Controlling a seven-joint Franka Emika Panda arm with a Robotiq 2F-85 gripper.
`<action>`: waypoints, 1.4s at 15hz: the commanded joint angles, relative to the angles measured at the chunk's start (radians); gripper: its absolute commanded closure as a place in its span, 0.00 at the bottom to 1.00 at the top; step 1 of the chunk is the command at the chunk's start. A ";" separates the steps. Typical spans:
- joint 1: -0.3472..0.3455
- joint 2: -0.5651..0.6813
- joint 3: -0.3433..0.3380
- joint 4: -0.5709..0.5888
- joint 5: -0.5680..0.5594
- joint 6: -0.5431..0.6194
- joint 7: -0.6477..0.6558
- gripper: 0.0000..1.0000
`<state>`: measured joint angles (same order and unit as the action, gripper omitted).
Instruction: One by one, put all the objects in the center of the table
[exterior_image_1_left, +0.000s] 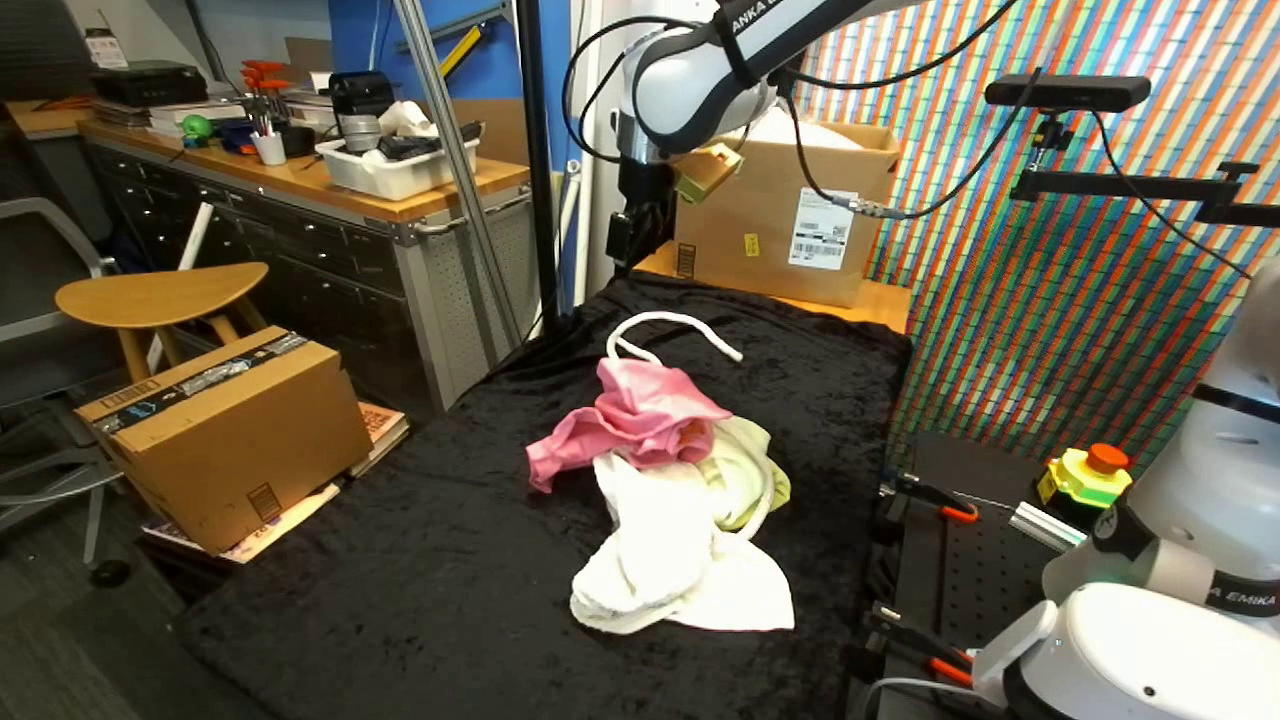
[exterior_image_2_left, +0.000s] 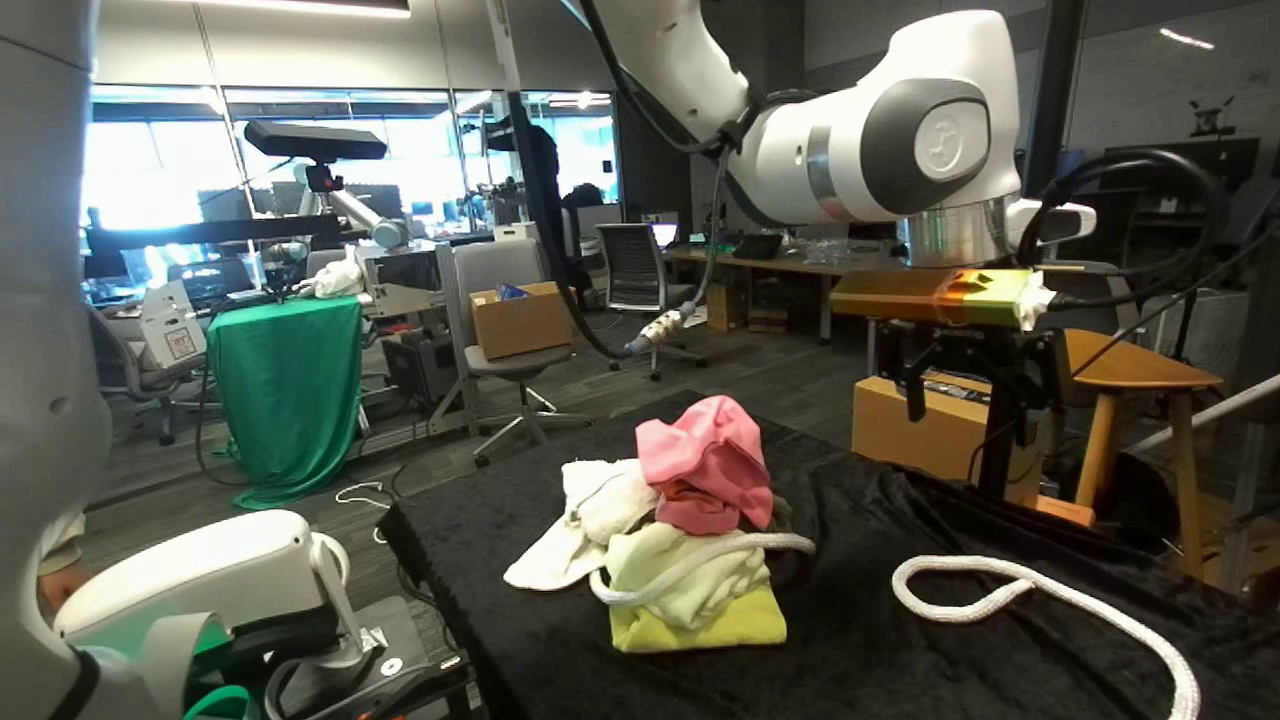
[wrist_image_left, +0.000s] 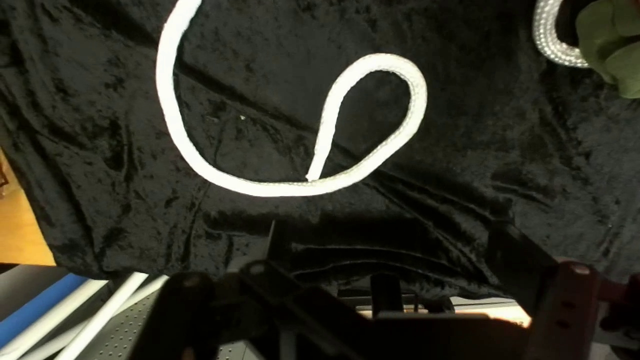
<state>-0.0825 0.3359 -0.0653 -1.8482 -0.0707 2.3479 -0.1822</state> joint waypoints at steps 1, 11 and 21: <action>-0.015 0.134 0.001 0.168 -0.011 -0.088 -0.015 0.00; -0.050 0.378 0.027 0.462 0.023 -0.331 -0.051 0.00; -0.096 0.558 0.065 0.682 0.074 -0.522 -0.137 0.00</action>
<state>-0.1618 0.8240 -0.0065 -1.2853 -0.0080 1.8964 -0.2980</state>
